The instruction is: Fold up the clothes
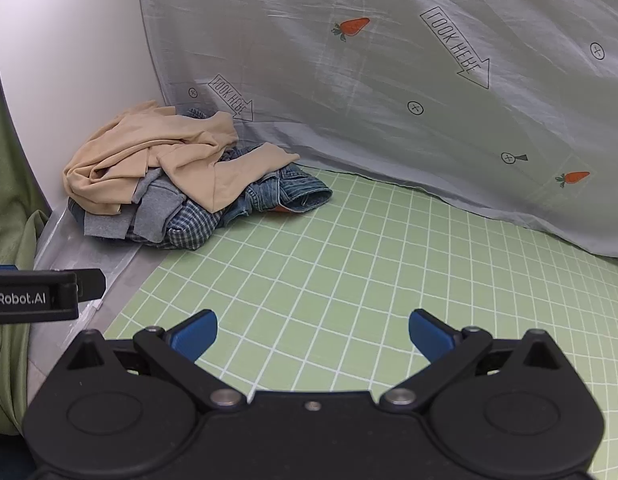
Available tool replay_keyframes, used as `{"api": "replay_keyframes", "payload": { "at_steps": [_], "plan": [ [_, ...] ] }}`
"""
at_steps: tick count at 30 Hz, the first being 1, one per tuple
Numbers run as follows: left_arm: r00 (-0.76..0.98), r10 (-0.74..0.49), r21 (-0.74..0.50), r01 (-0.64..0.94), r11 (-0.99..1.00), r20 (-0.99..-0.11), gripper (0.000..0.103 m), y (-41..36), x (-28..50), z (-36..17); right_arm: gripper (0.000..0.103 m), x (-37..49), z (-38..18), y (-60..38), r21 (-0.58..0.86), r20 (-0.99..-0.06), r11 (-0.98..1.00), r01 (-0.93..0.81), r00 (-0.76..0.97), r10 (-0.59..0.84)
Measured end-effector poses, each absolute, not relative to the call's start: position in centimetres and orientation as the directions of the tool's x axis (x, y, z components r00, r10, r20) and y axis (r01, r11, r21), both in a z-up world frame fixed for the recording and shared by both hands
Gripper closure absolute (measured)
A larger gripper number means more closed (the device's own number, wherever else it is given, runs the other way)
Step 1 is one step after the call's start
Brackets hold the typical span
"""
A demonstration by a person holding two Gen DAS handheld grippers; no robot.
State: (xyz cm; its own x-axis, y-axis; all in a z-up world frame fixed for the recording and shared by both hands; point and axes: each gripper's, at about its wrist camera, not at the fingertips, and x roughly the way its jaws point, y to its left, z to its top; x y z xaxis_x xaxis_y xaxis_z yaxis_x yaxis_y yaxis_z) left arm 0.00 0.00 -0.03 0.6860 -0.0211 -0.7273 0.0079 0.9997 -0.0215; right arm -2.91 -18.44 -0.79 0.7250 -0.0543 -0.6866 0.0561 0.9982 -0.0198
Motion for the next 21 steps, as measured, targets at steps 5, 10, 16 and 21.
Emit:
{"api": "replay_keyframes", "payload": {
  "at_steps": [5, 10, 16, 21],
  "plan": [
    [0.685, -0.023, -0.017, 0.015, 1.0, -0.728, 0.0, 0.01, 0.04, -0.21, 0.0, -2.73, -0.95, -18.37, -0.017, -0.693, 0.998, 0.053, 0.72, -0.05],
    [0.684, -0.025, -0.012, 0.023, 1.0, -0.73, 0.0, 0.02, 0.07, -0.39, 0.0, -2.91, -1.05, -18.53, -0.02, -0.692, 0.999, 0.046, 0.72, -0.047],
    [0.679, -0.024, -0.01, 0.024, 1.0, -0.734, 0.0, -0.23, 0.29, -0.07, 0.0, -2.8, -1.06, -18.6, -0.01, -0.692, 0.999, 0.05, 0.721, -0.043],
    [0.682, -0.026, -0.011, 0.026, 1.0, -0.731, 0.0, -0.34, 0.08, -0.06, 0.0, -3.05, -0.96, -18.49, -0.009, -0.693, 0.999, 0.047, 0.72, -0.04]
  ]
}}
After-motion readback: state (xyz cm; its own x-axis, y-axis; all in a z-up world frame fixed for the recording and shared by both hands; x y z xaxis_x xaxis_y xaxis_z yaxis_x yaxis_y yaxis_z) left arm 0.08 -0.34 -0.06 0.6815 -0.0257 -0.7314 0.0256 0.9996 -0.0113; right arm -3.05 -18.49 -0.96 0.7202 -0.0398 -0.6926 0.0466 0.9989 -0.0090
